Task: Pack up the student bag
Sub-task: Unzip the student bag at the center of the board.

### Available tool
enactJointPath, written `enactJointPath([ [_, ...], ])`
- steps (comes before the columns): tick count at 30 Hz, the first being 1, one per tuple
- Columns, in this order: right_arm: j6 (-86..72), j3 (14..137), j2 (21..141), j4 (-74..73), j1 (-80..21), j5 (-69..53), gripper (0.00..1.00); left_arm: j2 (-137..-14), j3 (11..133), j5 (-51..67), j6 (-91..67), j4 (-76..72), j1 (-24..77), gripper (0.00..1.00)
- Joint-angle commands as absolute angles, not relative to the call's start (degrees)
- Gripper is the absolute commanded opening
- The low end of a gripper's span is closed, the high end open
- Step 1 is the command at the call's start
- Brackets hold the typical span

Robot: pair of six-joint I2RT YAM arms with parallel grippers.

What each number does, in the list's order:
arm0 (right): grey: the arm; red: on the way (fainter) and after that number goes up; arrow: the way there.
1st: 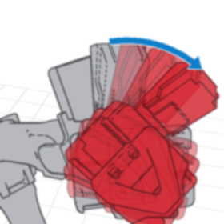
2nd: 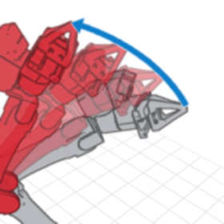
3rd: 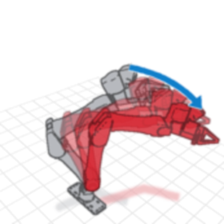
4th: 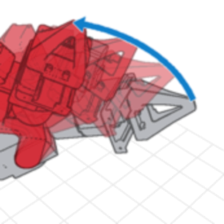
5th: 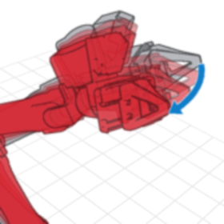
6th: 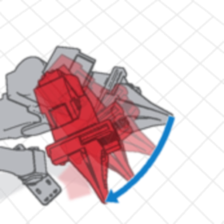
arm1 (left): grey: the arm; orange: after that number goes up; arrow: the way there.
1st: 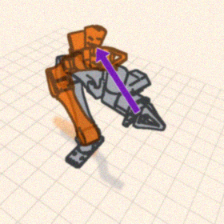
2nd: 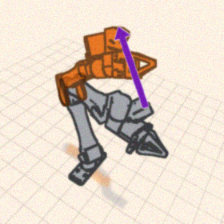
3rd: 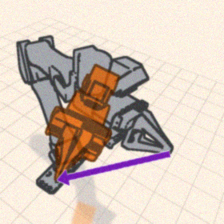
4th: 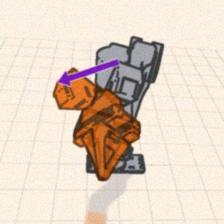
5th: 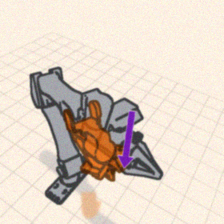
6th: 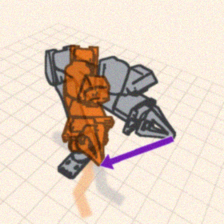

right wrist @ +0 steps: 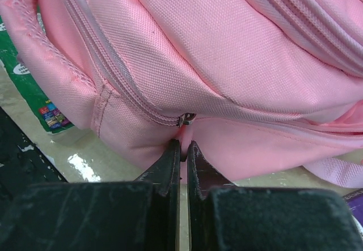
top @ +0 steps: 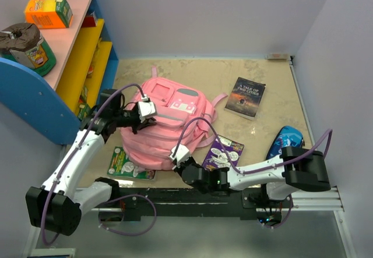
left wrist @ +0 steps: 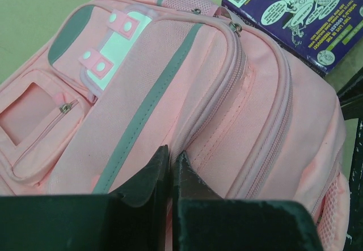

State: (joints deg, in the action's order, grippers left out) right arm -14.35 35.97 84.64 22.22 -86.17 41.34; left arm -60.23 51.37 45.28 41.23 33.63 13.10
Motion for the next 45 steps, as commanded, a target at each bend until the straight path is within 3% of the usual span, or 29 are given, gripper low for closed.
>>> enactJointPath([
  [1,-16.2,41.4,81.9,23.8,-88.1,37.1,0.0,-60.6,51.7,45.2,34.5,22.5,14.7,0.0],
  [16,-23.4,45.2,83.1,14.6,-88.1,32.3,0.0,-61.0,53.3,33.4,29.9,18.5,15.1,0.0],
  [21,-30.2,50.4,85.3,2.7,-87.3,45.1,0.0,-63.6,56.8,25.6,26.6,21.0,15.6,0.0],
  [27,-29.6,51.3,85.7,4.8,-69.9,32.6,0.0,-65.3,61.2,22.8,26.2,25.8,16.3,0.0],
  [33,-26.2,52.7,87.8,5.2,-62.0,28.6,0.0,-62.5,59.6,24.4,26.0,26.2,17.3,0.0],
  [45,-20.8,46.7,84.1,9.8,-64.6,24.2,0.0,-68.5,59.1,19.9,17.6,21.9,25.8,0.0],
])
